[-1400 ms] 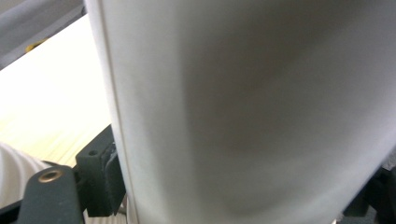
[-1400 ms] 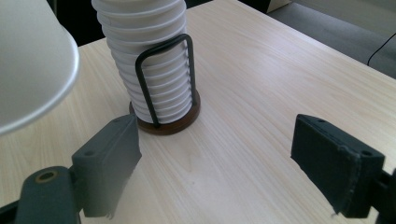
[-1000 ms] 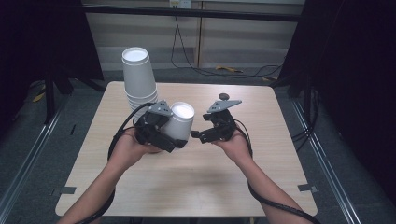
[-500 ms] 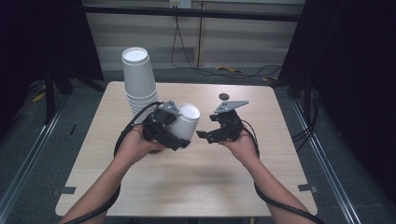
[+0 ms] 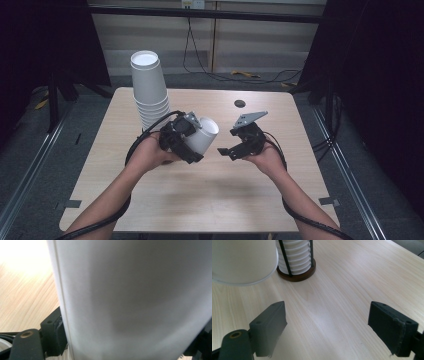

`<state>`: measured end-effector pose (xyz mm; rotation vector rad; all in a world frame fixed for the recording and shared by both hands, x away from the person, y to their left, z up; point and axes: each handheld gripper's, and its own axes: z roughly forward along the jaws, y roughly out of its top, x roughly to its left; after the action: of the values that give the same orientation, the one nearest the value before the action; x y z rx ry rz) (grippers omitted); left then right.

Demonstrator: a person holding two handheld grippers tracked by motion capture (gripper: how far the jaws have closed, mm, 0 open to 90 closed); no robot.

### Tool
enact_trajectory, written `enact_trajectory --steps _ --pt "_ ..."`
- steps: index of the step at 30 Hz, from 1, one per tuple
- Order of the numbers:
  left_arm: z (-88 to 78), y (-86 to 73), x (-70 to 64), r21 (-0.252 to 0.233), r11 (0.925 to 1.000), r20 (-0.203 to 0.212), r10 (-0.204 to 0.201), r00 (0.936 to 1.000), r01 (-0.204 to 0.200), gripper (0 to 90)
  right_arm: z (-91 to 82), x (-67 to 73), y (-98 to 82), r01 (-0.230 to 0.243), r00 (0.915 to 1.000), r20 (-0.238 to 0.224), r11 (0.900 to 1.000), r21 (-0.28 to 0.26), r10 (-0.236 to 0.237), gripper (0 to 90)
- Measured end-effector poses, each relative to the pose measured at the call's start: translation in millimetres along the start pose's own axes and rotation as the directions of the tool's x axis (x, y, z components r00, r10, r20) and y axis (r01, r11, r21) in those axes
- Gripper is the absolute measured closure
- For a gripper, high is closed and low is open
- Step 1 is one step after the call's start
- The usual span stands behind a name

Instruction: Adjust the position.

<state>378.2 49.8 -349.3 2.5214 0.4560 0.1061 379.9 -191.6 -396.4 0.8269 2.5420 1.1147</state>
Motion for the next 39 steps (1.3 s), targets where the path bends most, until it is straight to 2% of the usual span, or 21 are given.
enact_trajectory --steps 5,8,11,13,18,25,26,37,39 --pt "3.6 0.8 1.3 0.022 0.9998 -0.001 -0.002 1.0 0.002 16.9 -0.8 -1.5 -2.7 0.011 0.9998 -0.014 0.999 0.03 -0.011 14.8" --pt "7.4 1.2 0.4 0.058 0.9982 0.001 0.015 0.9999 -0.015 16.9 -0.9 -2.7 -4.8 0.023 0.9995 -0.023 0.998 0.055 -0.021 15.2" --pt "11.1 2.0 0.3 0.082 0.9962 0.007 0.031 0.9995 -0.031 16.9 -0.7 -2.9 -7.1 0.069 0.9962 -0.059 0.994 0.088 -0.064 16.7" --pt "12.5 2.0 0.2 0.094 0.9949 0.007 0.037 0.9993 -0.037 16.9 -0.2 -2.9 -7.4 0.083 0.995 -0.062 0.992 0.09 -0.078 16.7" --pt "18.7 1.6 0.6 0.124 0.9913 0.007 0.043 0.999 -0.044 16.9 0.8 -2.0 -8.2 0.129 0.9888 -0.094 0.982 0.136 -0.117 17.4" --pt "23.2 1.7 -2.7 0.147 0.9872 0.006 0.062 0.9981 -0.062 17.0 -3.4 -0.9 -6.2 0.151 0.9825 -0.132 0.977 0.148 -0.132 17.8" --pt "23.5 2.4 -3.2 0.158 0.9845 0.012 0.074 0.9972 -0.075 17.0 -4.0 -0.8 -5.7 0.148 0.9823 -0.137 0.977 0.15 -0.128 17.8" --pt "27.1 5.7 -8.1 0.182 0.9751 0.032 0.122 0.992 -0.126 17.1 -9.8 2.0 -0.2 0.202 0.9672 -0.19 0.965 0.169 -0.169 18.0" --pt "26.8 6.0 -8.9 0.178 0.9768 0.032 0.116 0.9928 -0.119 17.1 -11.1 2.3 1.6 0.215 0.9642 -0.194 0.961 0.174 -0.18 18.0"
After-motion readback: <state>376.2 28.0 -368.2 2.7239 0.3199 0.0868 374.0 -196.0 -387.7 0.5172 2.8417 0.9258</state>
